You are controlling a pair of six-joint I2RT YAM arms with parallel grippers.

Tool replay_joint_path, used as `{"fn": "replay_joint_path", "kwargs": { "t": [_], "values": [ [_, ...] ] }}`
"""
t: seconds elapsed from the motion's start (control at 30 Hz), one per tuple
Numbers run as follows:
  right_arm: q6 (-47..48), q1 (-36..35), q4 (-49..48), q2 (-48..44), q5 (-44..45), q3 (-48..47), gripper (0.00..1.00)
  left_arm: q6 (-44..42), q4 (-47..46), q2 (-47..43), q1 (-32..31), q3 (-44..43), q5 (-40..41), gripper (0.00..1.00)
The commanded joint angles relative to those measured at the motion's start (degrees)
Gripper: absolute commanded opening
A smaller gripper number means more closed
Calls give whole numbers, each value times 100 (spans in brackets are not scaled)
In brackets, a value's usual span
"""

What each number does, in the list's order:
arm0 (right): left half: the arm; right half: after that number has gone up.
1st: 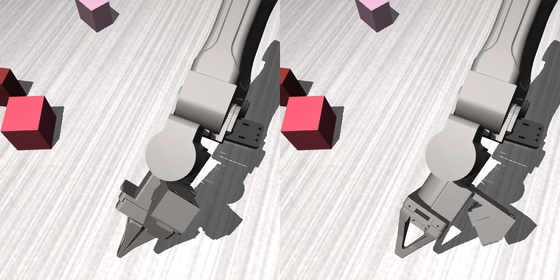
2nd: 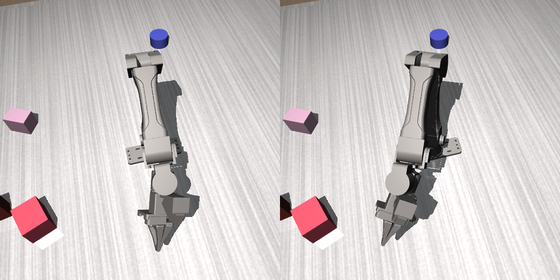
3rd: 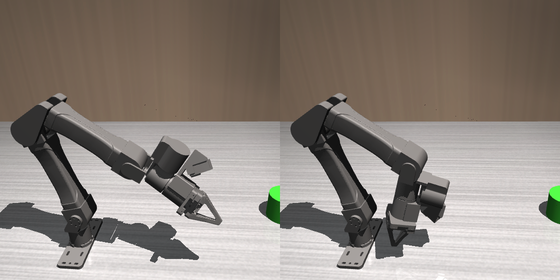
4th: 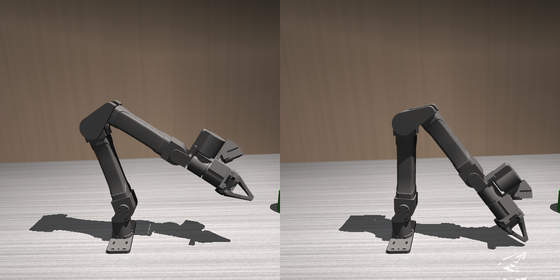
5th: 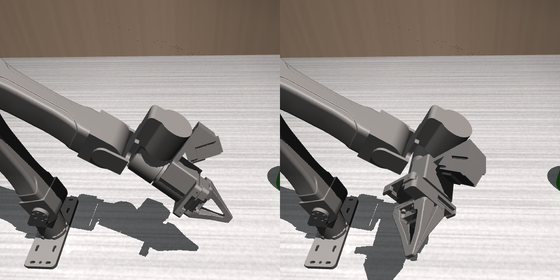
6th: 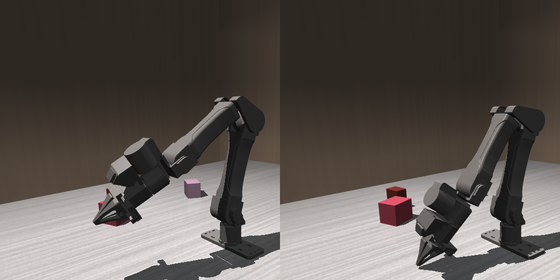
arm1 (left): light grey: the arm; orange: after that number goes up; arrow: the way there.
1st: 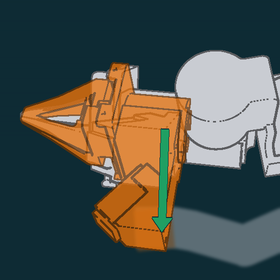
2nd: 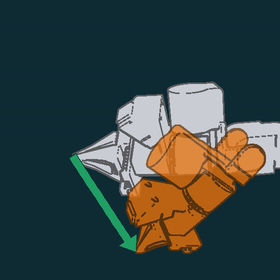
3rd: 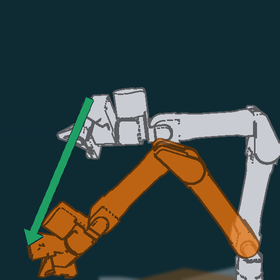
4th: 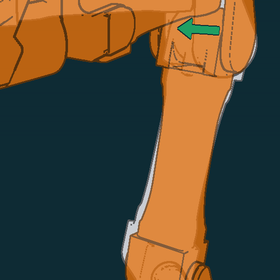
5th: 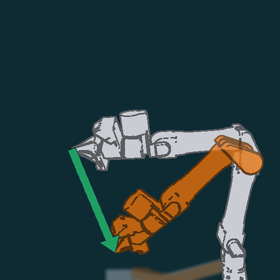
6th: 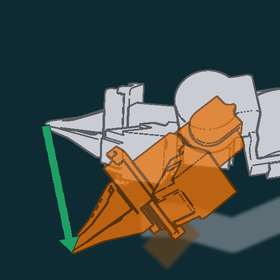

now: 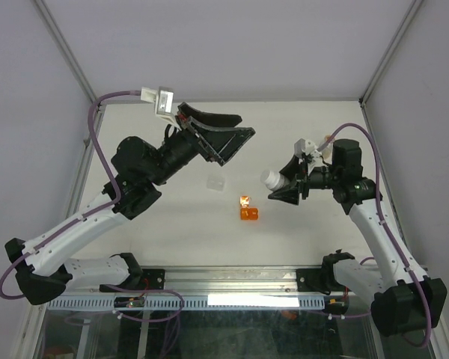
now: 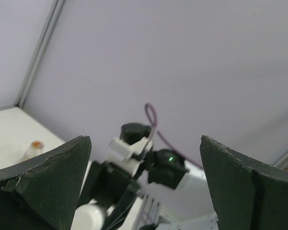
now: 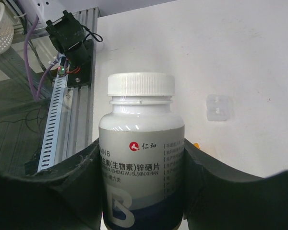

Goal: Sort the pills into containers
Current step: Screw the lid of the pill bottle onto the pill bottle.

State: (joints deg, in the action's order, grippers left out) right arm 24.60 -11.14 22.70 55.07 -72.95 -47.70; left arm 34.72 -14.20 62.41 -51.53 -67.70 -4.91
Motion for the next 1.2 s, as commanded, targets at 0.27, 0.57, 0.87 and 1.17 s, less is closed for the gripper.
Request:
{"fn": "replay_joint_path", "kwargs": {
  "t": [0.27, 0.57, 0.87, 1.17],
  "values": [
    [221, 464, 53, 421, -98, -334, 0, 497, 387, 309, -296, -915, 1672, 99],
    [246, 487, 50, 374, -185, -305, 0, 115, 459, 634, -297, -1123, 1017, 99],
    [291, 468, 40, 236, -352, -274, 0, -1129, 189, 106, 344, 946, -977, 99],
    [287, 239, 33, 250, -279, -266, 0, 159, -665, 706, 1141, 1313, -2829, 90]
  ]
}}
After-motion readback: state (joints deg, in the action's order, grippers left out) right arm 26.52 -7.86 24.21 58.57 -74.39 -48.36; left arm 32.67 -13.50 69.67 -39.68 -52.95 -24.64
